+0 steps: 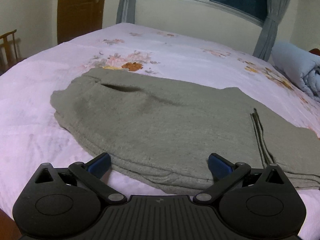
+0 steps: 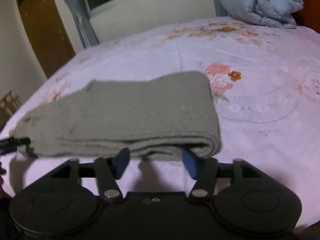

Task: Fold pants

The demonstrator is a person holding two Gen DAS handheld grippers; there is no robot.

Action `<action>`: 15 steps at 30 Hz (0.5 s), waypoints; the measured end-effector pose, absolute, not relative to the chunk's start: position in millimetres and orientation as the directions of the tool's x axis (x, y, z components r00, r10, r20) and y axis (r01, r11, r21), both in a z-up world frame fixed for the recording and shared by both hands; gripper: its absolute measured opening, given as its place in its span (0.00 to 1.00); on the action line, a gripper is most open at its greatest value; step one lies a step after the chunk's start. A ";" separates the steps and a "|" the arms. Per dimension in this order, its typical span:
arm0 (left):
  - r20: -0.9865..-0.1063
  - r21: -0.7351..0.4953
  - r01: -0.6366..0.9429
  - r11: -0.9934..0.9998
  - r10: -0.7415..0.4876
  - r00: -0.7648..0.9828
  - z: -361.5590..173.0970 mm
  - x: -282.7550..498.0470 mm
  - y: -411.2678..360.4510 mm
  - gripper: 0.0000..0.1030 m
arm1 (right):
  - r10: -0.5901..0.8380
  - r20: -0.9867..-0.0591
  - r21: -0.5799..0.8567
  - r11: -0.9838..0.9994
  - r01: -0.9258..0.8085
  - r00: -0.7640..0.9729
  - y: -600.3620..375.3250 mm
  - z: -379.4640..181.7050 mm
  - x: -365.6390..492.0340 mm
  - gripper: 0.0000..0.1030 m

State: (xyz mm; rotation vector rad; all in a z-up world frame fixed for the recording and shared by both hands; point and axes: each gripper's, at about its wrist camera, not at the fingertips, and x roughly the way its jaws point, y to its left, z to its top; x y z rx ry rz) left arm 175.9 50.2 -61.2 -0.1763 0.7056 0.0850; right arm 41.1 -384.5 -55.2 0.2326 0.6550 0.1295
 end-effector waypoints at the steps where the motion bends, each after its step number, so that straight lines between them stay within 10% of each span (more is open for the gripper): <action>1: -0.652 -0.129 -0.138 0.982 0.020 0.758 -61.4 176.0 49.2 1.00 | 0.199 -0.576 0.273 0.961 -0.042 0.793 -388.4 -53.6 40.9 0.64; 9: -0.657 -0.112 -0.159 0.981 0.047 0.752 -61.0 174.0 49.5 1.00 | 0.288 -0.568 0.390 0.919 -0.056 0.771 -397.3 -62.7 58.2 0.65; 11: -0.691 -0.108 -0.175 0.979 0.053 0.721 -65.4 179.7 52.3 1.00 | 0.226 -0.570 0.415 0.909 0.040 0.790 -412.6 -67.5 59.8 0.48; 12: -0.699 -0.120 -0.176 0.977 0.042 0.714 -67.0 181.3 54.1 1.00 | 0.189 -0.551 0.482 0.867 0.126 0.813 -435.2 -72.4 56.3 0.12; 15: -0.700 -0.121 -0.172 0.978 0.039 0.713 -68.3 182.7 54.3 1.00 | 0.242 -0.547 0.609 0.772 0.183 0.801 -464.3 -83.4 57.6 0.10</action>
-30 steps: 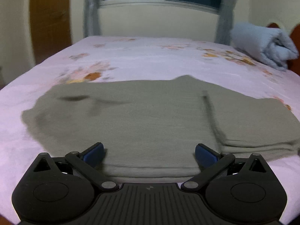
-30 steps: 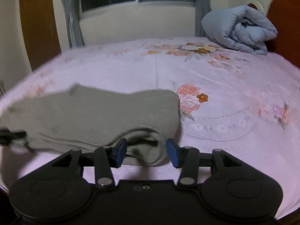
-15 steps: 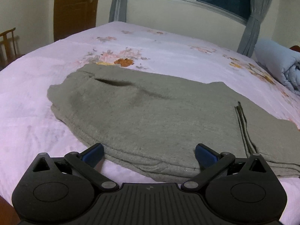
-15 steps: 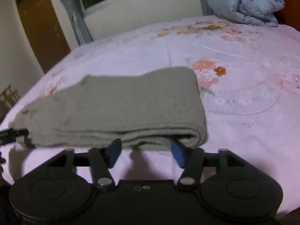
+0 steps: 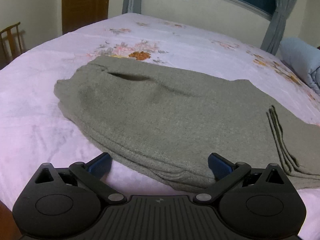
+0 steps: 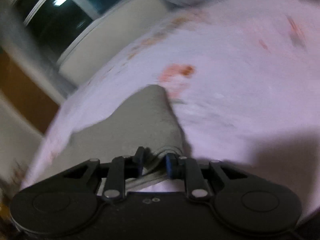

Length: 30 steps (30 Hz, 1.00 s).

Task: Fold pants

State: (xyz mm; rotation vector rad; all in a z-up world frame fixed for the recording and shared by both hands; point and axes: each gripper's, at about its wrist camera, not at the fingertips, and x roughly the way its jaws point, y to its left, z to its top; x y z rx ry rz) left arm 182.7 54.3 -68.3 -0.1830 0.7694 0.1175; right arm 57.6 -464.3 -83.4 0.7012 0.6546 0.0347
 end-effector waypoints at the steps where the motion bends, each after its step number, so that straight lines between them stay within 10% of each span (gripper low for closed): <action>1: -0.701 -0.127 -0.176 0.976 0.037 0.712 -69.0 183.2 55.1 1.00 | 0.233 -0.548 0.573 0.804 0.157 0.804 -457.3 -77.2 56.0 0.15; 7: -0.689 -0.121 -0.171 0.978 0.041 0.724 -67.3 179.2 53.7 1.00 | 0.256 -0.574 0.457 0.888 0.045 0.778 -419.2 -60.4 45.2 0.69; 23: -0.657 -0.144 -0.232 0.962 0.082 0.749 -51.0 158.4 91.0 1.00 | 0.364 -0.633 0.046 0.899 -0.436 0.683 -214.9 -42.6 96.3 0.61; 30: -0.677 -0.128 -0.278 0.952 0.121 0.726 -64.5 156.0 117.5 1.00 | 0.453 -0.615 0.158 0.873 -0.462 0.645 -204.2 -38.1 99.7 0.59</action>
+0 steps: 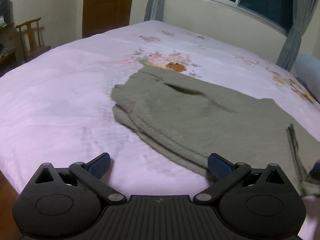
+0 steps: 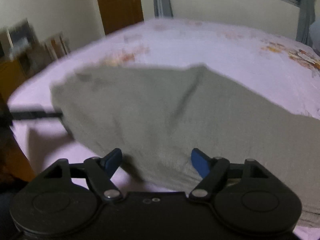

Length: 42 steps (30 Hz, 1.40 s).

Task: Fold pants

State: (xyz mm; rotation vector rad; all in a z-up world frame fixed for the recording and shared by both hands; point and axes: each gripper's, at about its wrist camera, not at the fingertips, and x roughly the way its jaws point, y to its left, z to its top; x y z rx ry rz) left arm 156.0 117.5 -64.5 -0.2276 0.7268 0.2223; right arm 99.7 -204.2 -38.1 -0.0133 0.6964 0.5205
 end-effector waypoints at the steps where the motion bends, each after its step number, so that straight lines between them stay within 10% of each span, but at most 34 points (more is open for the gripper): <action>1: -0.679 -0.129 -0.279 0.951 0.121 0.724 -66.7 155.8 119.1 1.00 | 0.432 -0.602 0.145 0.886 -0.440 0.671 -205.5 -35.9 99.6 0.62; 5: -0.682 -0.137 -0.278 0.951 0.113 0.723 -71.5 156.8 121.8 1.00 | 0.319 -0.735 0.071 0.914 -0.400 0.598 -189.9 -64.6 125.2 0.64; 11: -0.635 -0.217 -0.215 0.952 0.029 0.772 -75.3 169.5 136.4 1.00 | 0.323 -0.540 0.133 0.945 -0.300 0.777 -215.4 -17.7 117.5 0.73; 17: -0.569 -0.503 -0.209 0.839 -0.139 0.810 -99.4 199.4 173.6 1.00 | 0.264 -0.500 0.138 0.964 -0.226 0.824 -248.9 -0.6 119.4 0.77; 24: -0.537 -0.543 -0.203 0.815 -0.151 0.830 -111.3 212.0 175.6 0.98 | 0.039 -0.488 0.096 0.995 0.009 0.872 -311.6 -18.6 120.4 0.81; 26: -0.556 -0.499 -0.241 0.832 -0.095 0.825 -113.1 212.8 173.0 0.50 | -0.023 -0.495 0.072 0.995 0.068 0.869 -323.7 -27.8 126.7 0.81; 28: -0.528 -0.573 -0.222 0.789 -0.147 0.836 -119.0 212.2 181.1 0.31 | -0.022 -0.536 0.076 0.994 0.074 0.844 -329.1 -37.1 132.9 0.80; 38: -0.533 -0.474 -0.192 0.859 -0.106 0.840 -96.3 212.1 168.1 0.27 | 0.017 -0.698 -0.085 0.991 -0.107 0.716 -284.4 -82.5 145.8 0.92; 42: -0.523 -0.416 -0.170 0.893 -0.082 0.848 -78.0 202.5 161.8 0.27 | 0.018 -0.604 -0.090 0.992 -0.090 0.797 -292.3 -59.6 130.4 0.91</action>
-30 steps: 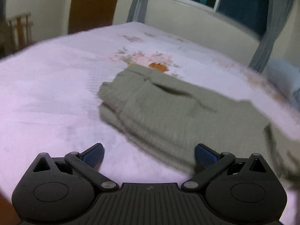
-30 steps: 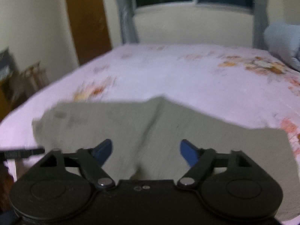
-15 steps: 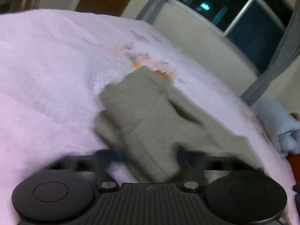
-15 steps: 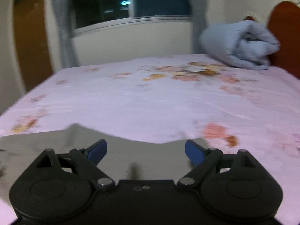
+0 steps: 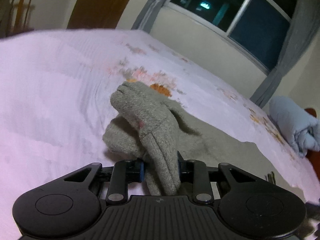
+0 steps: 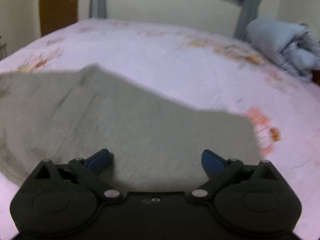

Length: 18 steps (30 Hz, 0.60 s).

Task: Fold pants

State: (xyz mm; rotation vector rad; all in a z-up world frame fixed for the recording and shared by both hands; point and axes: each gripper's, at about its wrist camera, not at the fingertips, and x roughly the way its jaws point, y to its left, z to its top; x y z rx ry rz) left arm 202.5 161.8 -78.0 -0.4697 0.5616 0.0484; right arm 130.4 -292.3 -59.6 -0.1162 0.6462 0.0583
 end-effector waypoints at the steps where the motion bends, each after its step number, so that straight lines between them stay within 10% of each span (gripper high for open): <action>1: -0.515 -0.398 -0.160 0.903 -0.075 0.854 -70.6 200.5 158.3 0.27 | 0.047 -0.588 -0.059 0.993 -0.100 0.807 -296.5 -54.0 126.4 0.91; 9: -0.364 -0.169 0.006 0.986 -0.068 0.929 15.2 198.3 101.1 0.27 | 0.008 -0.526 0.065 0.997 0.031 0.850 -372.7 -29.2 99.3 0.93; 18: -0.279 0.242 0.443 0.863 -0.376 0.884 62.4 195.0 -116.2 0.27 | -0.129 -0.473 0.165 0.959 0.232 0.871 -476.7 -15.7 64.4 0.93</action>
